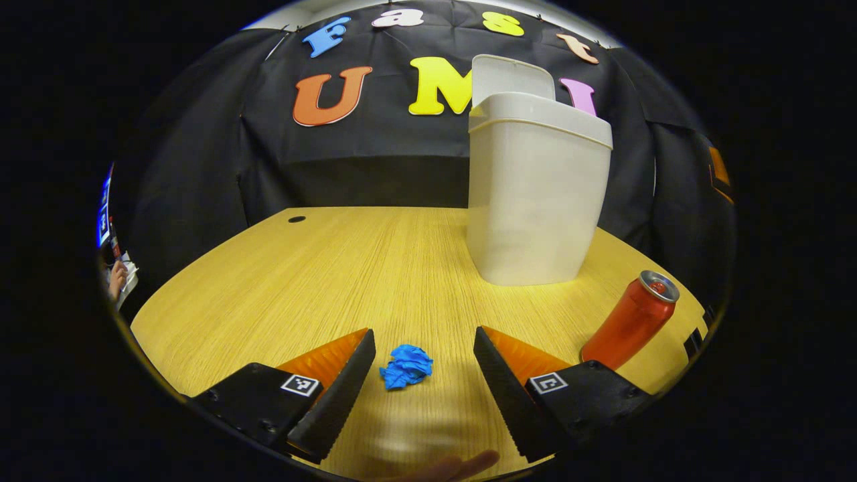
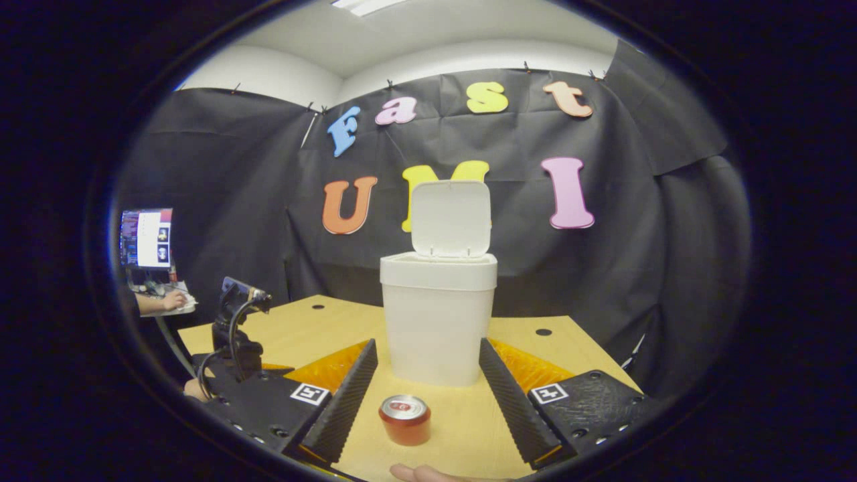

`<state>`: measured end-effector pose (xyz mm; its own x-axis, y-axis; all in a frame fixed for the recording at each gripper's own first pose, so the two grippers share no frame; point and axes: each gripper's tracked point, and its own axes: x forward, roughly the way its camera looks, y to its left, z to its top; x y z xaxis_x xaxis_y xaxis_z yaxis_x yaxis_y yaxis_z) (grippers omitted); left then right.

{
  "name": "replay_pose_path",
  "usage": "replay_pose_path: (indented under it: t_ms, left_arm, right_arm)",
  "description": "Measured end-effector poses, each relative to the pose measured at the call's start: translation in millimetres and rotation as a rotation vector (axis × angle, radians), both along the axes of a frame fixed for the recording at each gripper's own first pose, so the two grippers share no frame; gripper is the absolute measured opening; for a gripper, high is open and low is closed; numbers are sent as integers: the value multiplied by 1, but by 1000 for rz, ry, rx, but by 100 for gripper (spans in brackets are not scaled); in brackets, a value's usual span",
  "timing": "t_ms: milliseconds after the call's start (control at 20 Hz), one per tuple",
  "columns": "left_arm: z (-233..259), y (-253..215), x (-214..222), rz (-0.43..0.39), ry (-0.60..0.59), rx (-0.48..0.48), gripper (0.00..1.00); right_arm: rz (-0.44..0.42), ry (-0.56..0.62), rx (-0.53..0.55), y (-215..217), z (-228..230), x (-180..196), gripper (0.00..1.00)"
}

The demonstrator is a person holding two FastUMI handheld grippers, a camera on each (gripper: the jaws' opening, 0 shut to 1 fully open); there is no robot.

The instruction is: Press the lid of the desktop garbage bin to open it, pick up the crumpled paper on the desktop and throw it into the bin, then pick up the pop can on the desktop and drop it into the bin, and finally close the garbage bin lid.

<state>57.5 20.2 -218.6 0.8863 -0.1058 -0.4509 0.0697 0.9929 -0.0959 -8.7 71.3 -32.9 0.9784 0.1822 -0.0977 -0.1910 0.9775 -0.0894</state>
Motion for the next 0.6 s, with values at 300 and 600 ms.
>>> replay_pose_path:
  t_ms: [300,600]
  left_arm:
    - [-14,-2,7,-22,67,29,97]
    - [-29,5,2,-12,167,37,93]
  right_arm:
    - [2,92,-57,-4,-35,0,94]
    - [-9,104,-62,-8,-39,-3,95]
